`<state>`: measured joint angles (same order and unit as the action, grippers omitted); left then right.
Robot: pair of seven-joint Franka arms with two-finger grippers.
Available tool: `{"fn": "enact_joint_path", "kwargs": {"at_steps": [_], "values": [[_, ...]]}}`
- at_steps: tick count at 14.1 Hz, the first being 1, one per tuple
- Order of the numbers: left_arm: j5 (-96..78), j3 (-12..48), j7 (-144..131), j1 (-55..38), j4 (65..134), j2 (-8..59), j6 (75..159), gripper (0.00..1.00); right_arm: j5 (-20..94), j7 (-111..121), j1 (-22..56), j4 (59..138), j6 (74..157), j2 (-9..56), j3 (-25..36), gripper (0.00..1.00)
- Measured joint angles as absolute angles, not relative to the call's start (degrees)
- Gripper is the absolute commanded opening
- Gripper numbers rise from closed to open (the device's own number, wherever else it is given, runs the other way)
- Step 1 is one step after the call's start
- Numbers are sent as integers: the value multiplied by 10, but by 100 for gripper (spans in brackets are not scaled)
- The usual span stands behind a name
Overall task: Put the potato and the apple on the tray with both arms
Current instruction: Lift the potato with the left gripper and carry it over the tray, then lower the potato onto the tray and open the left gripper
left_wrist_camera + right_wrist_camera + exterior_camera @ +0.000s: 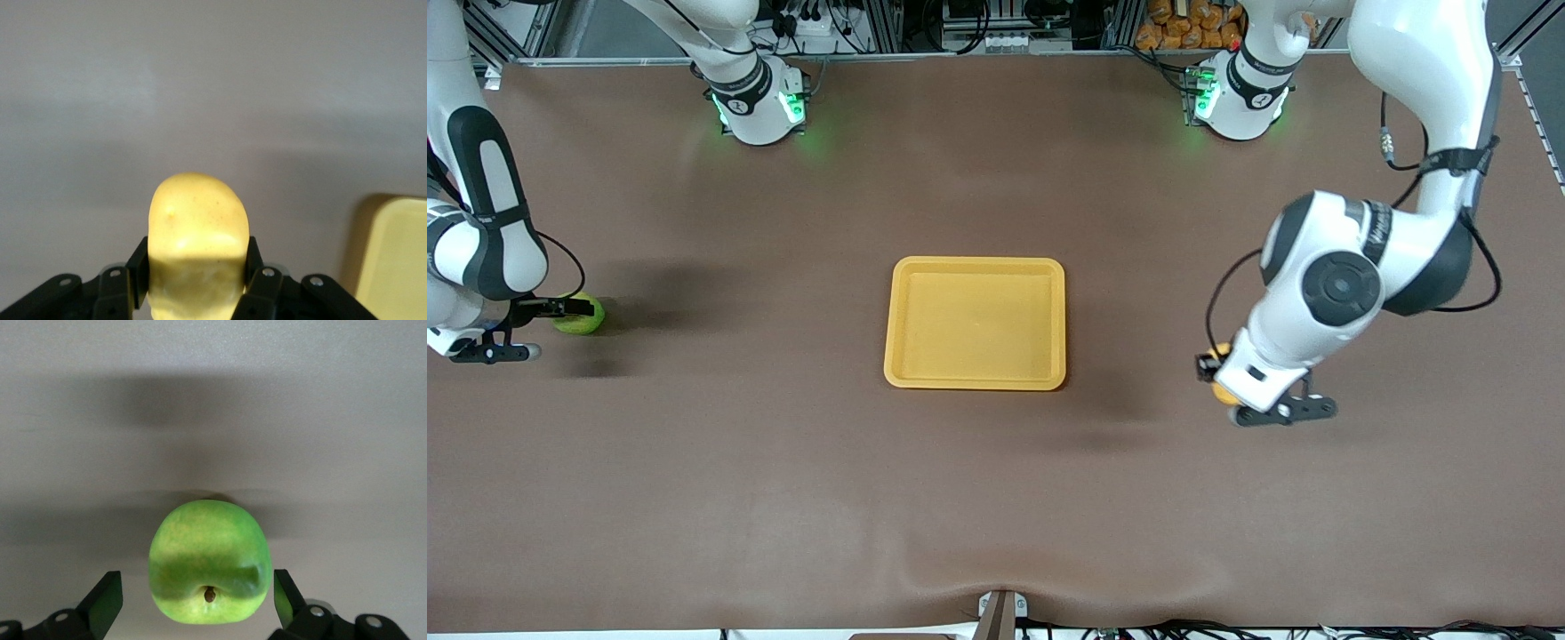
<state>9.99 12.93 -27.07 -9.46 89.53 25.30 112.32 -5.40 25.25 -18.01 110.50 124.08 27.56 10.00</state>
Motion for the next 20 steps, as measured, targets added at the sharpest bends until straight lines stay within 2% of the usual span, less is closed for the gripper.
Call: {"fn": "enact_joint_path", "kwargs": {"at_steps": [6,7,8,9,10,14,20], "values": [[100,149,-371,-206,893,255,1117,0,-53,265,-193,1113,1258,287,101,100],[100,148,-398,-227,892,261,1117,0,-52,265,-197,1120,1269,288,101,78],[100,147,-422,-248,888,271,1117,0,-50,265,-200,1131,1285,289,101,32],[106,146,-445,-268,879,289,1117,0,-49,266,-202,1138,1297,288,100,6],[122,144,-473,-286,866,312,1118,0,-48,266,-202,1139,1297,285,100,0],[198,142,-591,-345,819,404,1123,0,-48,266,-202,1137,1294,286,96,0],[210,138,-608,-368,809,452,1207,0,-46,266,-188,1051,1177,283,86,0]]}}
